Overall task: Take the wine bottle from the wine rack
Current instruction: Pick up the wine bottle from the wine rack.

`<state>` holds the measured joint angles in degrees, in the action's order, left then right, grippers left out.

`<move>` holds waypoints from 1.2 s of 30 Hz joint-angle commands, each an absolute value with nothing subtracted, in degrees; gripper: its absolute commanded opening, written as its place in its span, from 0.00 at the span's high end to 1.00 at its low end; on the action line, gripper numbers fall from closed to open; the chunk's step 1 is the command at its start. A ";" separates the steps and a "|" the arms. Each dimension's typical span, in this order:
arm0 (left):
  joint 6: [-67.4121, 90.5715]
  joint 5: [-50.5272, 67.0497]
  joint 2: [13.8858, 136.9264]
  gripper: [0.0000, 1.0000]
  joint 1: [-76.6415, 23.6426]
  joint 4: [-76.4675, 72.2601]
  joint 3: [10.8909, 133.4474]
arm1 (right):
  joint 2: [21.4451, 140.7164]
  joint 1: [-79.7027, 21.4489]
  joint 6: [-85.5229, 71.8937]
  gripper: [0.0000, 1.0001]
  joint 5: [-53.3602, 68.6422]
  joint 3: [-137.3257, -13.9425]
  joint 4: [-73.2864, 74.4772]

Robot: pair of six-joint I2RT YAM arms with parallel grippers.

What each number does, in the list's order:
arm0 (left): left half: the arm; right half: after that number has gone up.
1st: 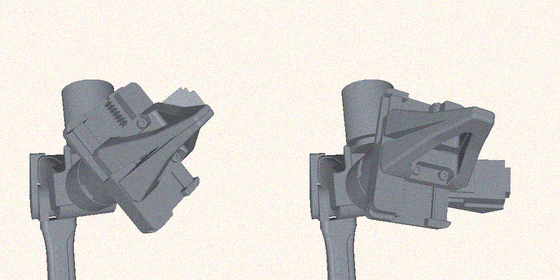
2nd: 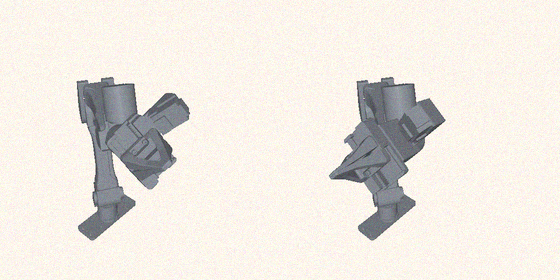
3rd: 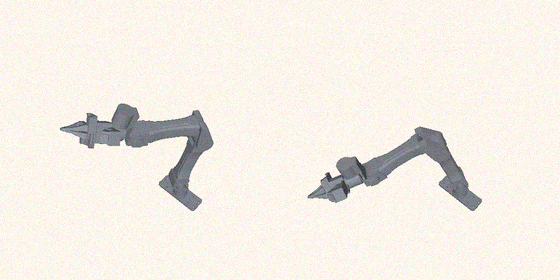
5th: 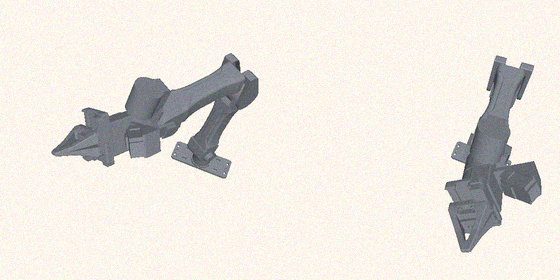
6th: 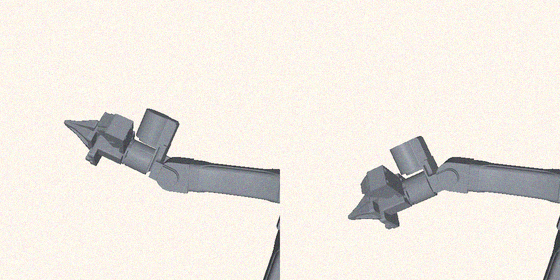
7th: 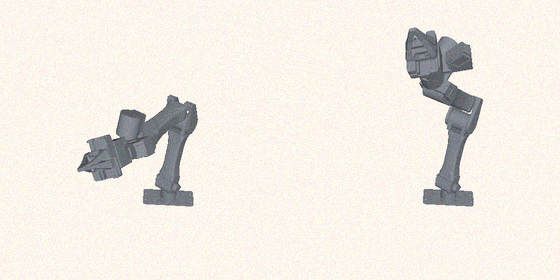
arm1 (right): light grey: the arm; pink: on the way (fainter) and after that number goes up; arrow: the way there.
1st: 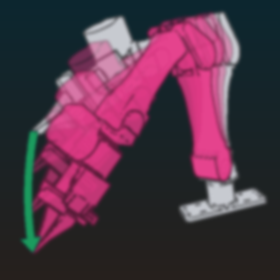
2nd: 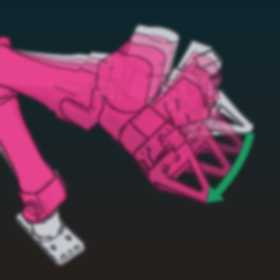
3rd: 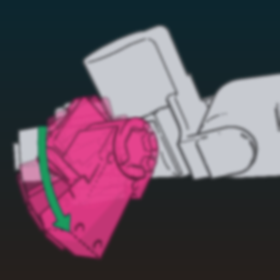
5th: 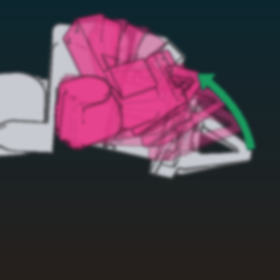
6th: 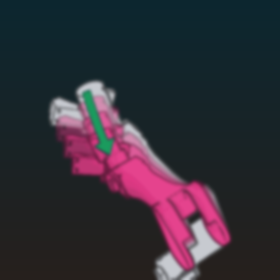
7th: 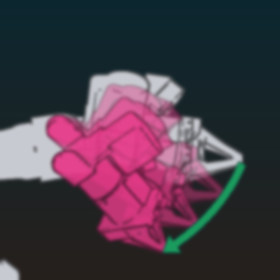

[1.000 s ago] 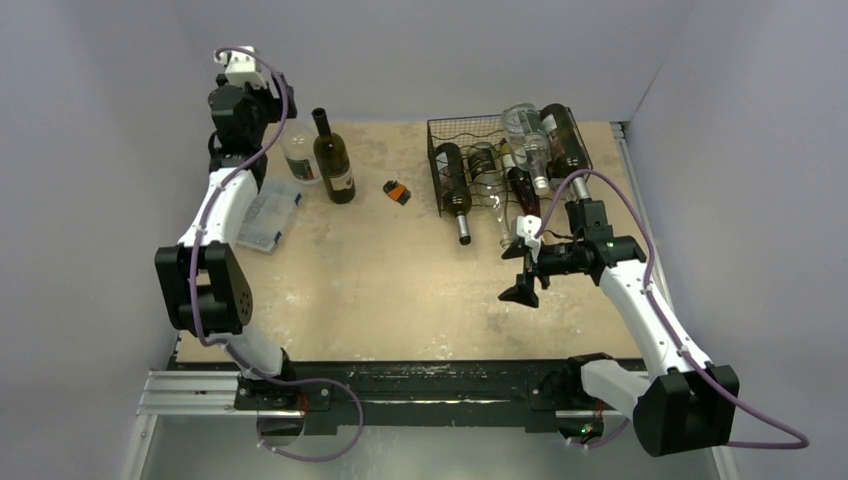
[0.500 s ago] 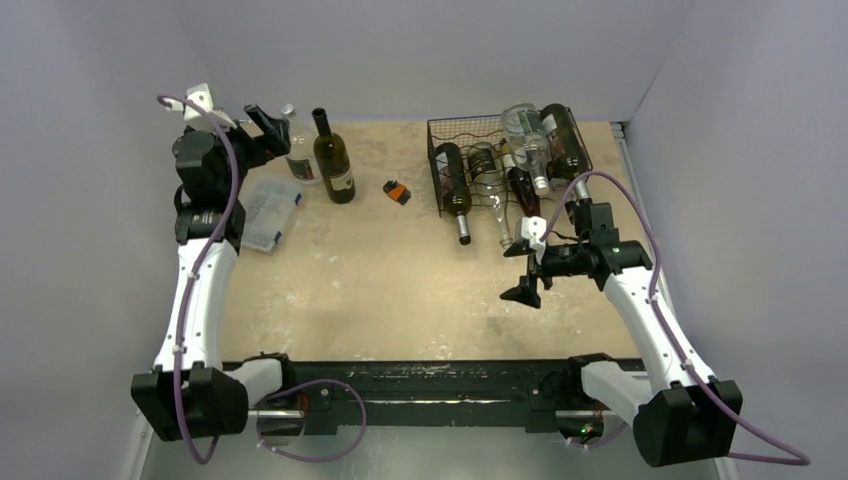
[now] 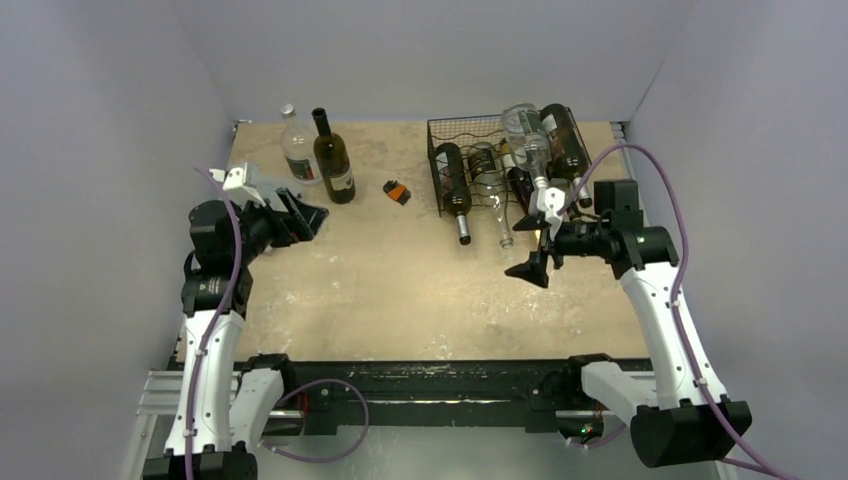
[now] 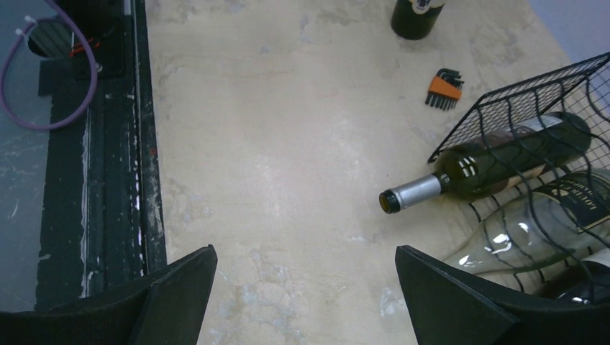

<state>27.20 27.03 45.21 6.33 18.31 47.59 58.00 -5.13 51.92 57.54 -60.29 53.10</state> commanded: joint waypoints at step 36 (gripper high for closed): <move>17.98 30.01 39.56 0.05 2.99 26.48 43.52 | 83.13 -4.09 17.34 0.01 25.25 -89.47 41.13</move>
